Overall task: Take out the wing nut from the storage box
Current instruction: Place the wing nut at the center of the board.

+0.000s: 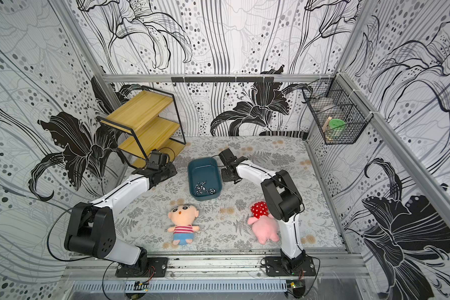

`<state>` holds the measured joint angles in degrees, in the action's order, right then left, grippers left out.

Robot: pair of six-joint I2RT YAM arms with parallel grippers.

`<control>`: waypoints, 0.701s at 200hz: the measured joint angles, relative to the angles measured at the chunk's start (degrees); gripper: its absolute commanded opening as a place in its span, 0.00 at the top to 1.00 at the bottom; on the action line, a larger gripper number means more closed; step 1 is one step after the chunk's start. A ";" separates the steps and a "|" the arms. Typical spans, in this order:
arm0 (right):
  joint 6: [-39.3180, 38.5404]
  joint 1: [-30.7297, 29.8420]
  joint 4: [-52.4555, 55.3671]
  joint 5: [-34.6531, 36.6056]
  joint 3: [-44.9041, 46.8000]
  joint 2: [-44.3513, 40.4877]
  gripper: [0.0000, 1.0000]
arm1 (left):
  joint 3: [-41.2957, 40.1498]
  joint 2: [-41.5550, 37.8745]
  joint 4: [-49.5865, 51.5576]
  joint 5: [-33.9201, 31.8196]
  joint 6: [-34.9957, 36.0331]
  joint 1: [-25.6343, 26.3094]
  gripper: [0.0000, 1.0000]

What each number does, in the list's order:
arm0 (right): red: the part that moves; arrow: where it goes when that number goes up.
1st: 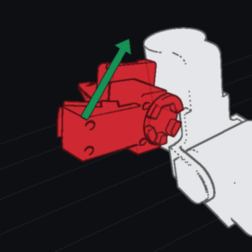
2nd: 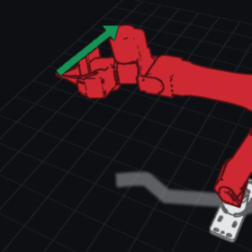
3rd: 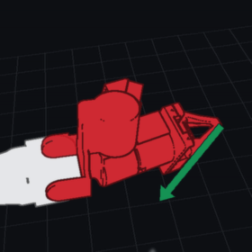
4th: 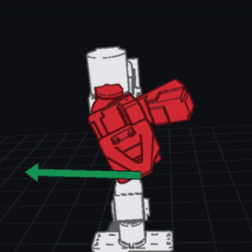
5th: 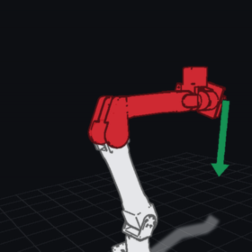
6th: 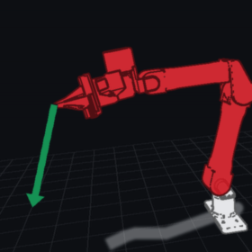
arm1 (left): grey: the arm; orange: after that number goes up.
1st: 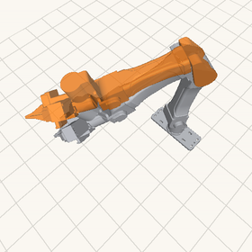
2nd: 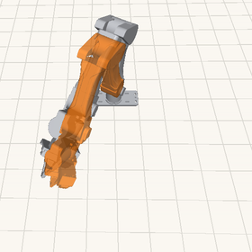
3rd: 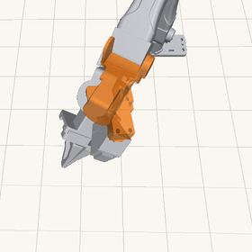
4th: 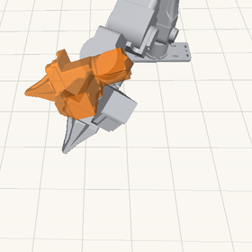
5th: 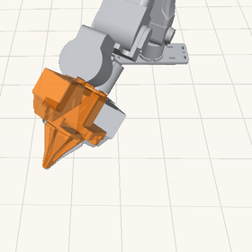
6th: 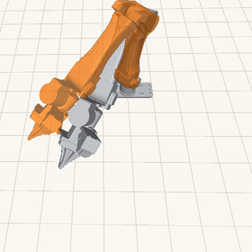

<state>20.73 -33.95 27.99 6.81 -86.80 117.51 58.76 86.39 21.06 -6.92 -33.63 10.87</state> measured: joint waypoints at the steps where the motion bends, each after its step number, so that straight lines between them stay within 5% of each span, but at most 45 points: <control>1: 0.04 0.00 -0.07 -0.02 0.00 0.09 0.97 | 0.00 0.00 0.00 0.00 0.02 0.00 0.68; 96: 0.87 0.00 -2.47 -1.68 -0.02 2.97 0.94 | 0.39 0.00 0.42 -0.20 0.00 0.00 0.68; 140: 1.05 0.00 -3.19 -1.70 -0.31 3.56 0.80 | 0.39 0.00 0.42 -0.22 0.00 0.00 0.68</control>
<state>21.78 -33.95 24.80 5.10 -87.11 121.08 59.16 86.39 21.47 -7.14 -33.63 10.87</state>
